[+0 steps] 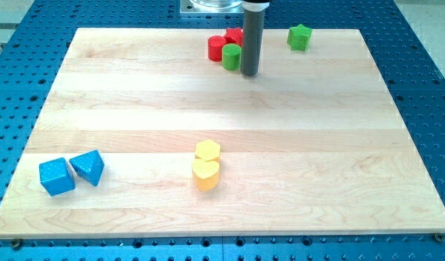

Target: Move the green circle to the left of the red circle

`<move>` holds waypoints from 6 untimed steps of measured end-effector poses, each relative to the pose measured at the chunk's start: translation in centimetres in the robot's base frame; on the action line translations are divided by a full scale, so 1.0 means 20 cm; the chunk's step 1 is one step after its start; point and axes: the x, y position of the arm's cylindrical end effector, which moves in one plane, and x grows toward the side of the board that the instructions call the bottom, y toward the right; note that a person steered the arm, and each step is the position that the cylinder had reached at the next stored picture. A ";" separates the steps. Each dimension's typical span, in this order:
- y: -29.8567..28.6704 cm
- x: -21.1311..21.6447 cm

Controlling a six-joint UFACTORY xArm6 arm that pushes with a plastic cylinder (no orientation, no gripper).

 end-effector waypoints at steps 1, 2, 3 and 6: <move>-0.06 -0.12; -0.35 -0.10; -0.72 -0.10; -0.97 -0.18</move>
